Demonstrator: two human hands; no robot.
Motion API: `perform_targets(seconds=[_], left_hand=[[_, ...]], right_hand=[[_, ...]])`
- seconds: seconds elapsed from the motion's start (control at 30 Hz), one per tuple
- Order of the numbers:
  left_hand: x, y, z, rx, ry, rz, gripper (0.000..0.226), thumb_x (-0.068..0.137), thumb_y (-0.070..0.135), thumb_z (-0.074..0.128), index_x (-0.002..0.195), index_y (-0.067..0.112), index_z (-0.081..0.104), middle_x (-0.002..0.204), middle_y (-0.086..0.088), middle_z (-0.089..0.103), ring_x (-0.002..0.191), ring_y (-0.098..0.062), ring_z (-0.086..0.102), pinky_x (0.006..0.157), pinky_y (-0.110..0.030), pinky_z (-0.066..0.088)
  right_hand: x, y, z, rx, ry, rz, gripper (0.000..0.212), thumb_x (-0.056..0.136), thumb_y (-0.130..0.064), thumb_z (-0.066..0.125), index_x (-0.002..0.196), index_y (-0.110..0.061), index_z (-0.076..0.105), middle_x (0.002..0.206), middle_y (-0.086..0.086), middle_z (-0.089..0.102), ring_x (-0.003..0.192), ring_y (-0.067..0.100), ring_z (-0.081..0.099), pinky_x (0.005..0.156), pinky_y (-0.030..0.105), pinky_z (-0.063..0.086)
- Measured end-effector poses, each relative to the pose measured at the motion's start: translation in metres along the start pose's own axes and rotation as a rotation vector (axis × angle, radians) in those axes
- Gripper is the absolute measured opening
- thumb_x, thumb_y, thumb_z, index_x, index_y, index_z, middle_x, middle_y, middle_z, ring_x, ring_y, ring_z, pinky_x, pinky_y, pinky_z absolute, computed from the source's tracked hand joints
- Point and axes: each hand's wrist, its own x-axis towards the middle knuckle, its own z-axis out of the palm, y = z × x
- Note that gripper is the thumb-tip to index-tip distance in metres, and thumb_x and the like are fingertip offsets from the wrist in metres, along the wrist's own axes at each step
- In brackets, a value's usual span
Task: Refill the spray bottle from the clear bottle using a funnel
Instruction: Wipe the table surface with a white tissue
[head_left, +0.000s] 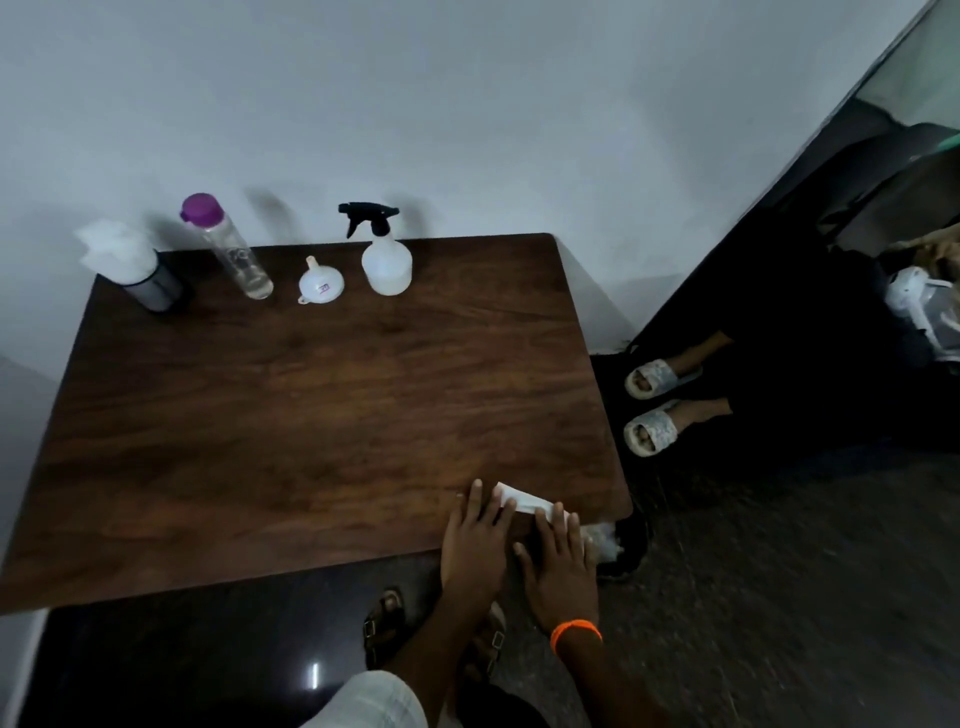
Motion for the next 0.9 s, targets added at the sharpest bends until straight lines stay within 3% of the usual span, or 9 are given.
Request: perform_targets(seconds=[0.1,0.27,0.43,0.53,0.63,0.73,0.83,0.9], left_hand=[[-0.017,-0.023,0.008,-0.006,-0.007,-0.036,0.063,0.102,0.045,0.028,0.159,0.022,0.013,0.168,-0.002,0.006,0.153,-0.033,-0.013,0.123,-0.052,-0.005],[-0.050,-0.070,0.016,-0.041,-0.028,-0.099,0.066,0.101,0.050,0.029,0.159,0.024,0.012,0.168,0.000,0.004,0.153,-0.032,-0.015,0.124,-0.049,-0.006],[-0.088,-0.123,0.030,-0.066,-0.030,-0.189,0.071,0.098,0.054,0.030,0.159,0.024,0.010,0.168,-0.001,0.004,0.152,-0.032,-0.016,0.124,-0.049,-0.003],[-0.111,-0.153,0.031,-0.063,-0.034,-0.224,0.080,0.087,0.058,0.012,0.160,0.024,0.007,0.168,-0.001,0.000,0.152,-0.032,-0.017,0.122,-0.050,-0.008],[-0.133,-0.180,0.036,-0.094,-0.008,-0.282,0.081,0.084,0.054,0.015,0.160,0.026,0.011,0.168,0.000,0.003,0.152,-0.031,-0.016,0.124,-0.050,-0.001],[-0.155,-0.204,0.037,-0.144,0.005,-0.352,0.084,0.078,0.048,-0.002,0.160,0.028,0.009,0.167,0.002,0.000,0.151,-0.030,-0.017,0.124,-0.049,0.000],[-0.174,-0.229,0.037,-0.147,-0.028,-0.423,0.070,0.094,0.045,0.019,0.159,0.030,-0.003,0.165,0.005,-0.014,0.152,-0.030,-0.020,0.124,-0.048,0.000],[-0.183,-0.245,0.036,-0.166,-0.036,-0.474,0.070,0.093,0.046,0.025,0.159,0.029,0.009,0.166,0.003,-0.001,0.153,-0.032,-0.011,0.124,-0.049,0.007]], right_hand=[[-0.009,-0.020,0.009,-0.035,-0.020,-0.051,0.070,0.095,-0.061,0.031,0.153,-0.023,0.041,0.163,0.004,0.028,0.150,0.028,0.029,0.119,0.048,0.026],[-0.020,-0.063,0.023,-0.082,-0.063,-0.155,0.069,0.096,-0.063,0.027,0.154,-0.026,0.037,0.165,0.002,0.024,0.152,0.026,0.022,0.120,0.042,0.008],[-0.031,-0.114,0.042,-0.103,-0.126,-0.284,0.067,0.095,-0.060,0.035,0.151,-0.024,0.043,0.161,0.005,0.031,0.147,0.030,0.034,0.119,0.042,0.008],[-0.038,-0.145,0.056,-0.119,-0.136,-0.347,0.067,0.096,-0.059,0.038,0.153,-0.025,0.039,0.163,0.005,0.027,0.149,0.030,0.030,0.120,0.043,0.006],[-0.046,-0.175,0.066,-0.144,-0.159,-0.420,0.068,0.096,-0.058,0.040,0.155,-0.025,0.035,0.164,0.005,0.027,0.150,0.030,0.027,0.121,0.043,0.005],[-0.050,-0.203,0.079,-0.177,-0.179,-0.489,0.068,0.097,-0.059,0.038,0.156,-0.026,0.033,0.165,0.004,0.023,0.151,0.030,0.024,0.120,0.045,0.007],[-0.052,-0.231,0.092,-0.198,-0.203,-0.553,0.069,0.097,-0.060,0.037,0.157,-0.026,0.031,0.166,0.002,0.020,0.153,0.028,0.020,0.121,0.045,0.005],[-0.051,-0.248,0.098,-0.208,-0.209,-0.591,0.069,0.097,-0.061,0.038,0.156,-0.027,0.031,0.166,0.002,0.020,0.153,0.027,0.019,0.122,0.044,0.003]])
